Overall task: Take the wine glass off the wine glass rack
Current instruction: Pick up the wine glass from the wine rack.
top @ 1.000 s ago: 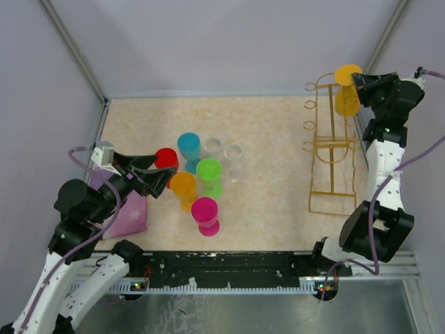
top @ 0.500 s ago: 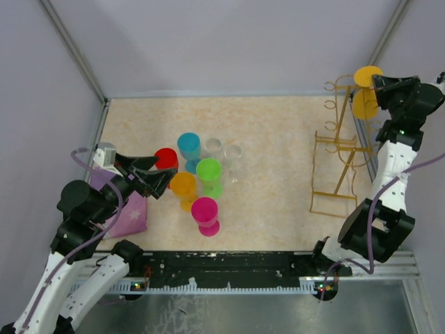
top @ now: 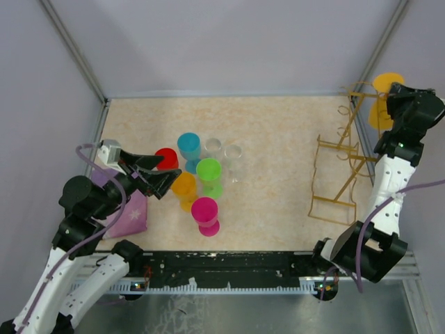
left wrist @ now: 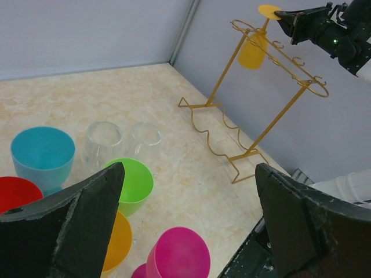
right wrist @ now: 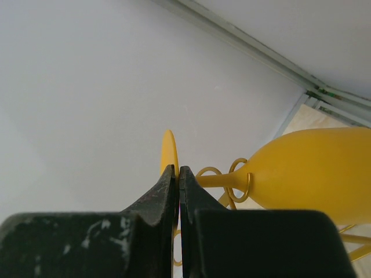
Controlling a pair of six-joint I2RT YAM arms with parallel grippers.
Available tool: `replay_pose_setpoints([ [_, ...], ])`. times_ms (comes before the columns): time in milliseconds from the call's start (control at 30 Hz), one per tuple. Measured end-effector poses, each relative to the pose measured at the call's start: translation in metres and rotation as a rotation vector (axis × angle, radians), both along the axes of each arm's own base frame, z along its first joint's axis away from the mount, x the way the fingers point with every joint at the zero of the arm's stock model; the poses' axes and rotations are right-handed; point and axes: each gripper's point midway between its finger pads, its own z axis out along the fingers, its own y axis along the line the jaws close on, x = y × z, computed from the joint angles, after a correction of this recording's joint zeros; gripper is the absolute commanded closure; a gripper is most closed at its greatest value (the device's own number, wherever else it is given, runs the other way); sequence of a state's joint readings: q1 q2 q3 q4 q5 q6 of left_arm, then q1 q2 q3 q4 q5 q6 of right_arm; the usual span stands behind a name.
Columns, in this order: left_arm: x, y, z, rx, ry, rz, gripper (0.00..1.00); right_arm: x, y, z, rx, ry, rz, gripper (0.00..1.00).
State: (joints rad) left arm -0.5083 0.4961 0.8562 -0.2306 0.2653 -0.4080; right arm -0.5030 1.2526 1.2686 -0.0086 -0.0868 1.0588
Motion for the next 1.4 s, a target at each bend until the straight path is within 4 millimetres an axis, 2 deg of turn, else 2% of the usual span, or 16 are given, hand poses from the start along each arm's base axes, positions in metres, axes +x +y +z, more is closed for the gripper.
replay_pose_setpoints([
  [267,-0.002,-0.009,0.004,0.004,-0.001,-0.05,0.01,-0.01,-0.025,-0.002,0.028,-0.01,-0.119,1.0],
  [400,-0.003,-0.01,0.005,0.003,0.002,-0.062,0.02,-0.013,-0.035,-0.015,0.068,-0.002,-0.172,1.0],
  [633,-0.005,-0.012,0.018,-0.015,-0.019,-0.076,0.02,-0.017,-0.05,-0.035,0.113,-0.016,-0.258,1.0],
  [1100,-0.005,-0.015,0.019,-0.032,0.009,-0.092,0.03,-0.04,-0.061,-0.02,0.093,-0.124,-0.372,1.0],
  [1400,-0.005,-0.016,0.018,-0.032,0.011,-0.097,0.03,-0.054,-0.064,-0.003,0.069,-0.168,-0.423,1.0],
])
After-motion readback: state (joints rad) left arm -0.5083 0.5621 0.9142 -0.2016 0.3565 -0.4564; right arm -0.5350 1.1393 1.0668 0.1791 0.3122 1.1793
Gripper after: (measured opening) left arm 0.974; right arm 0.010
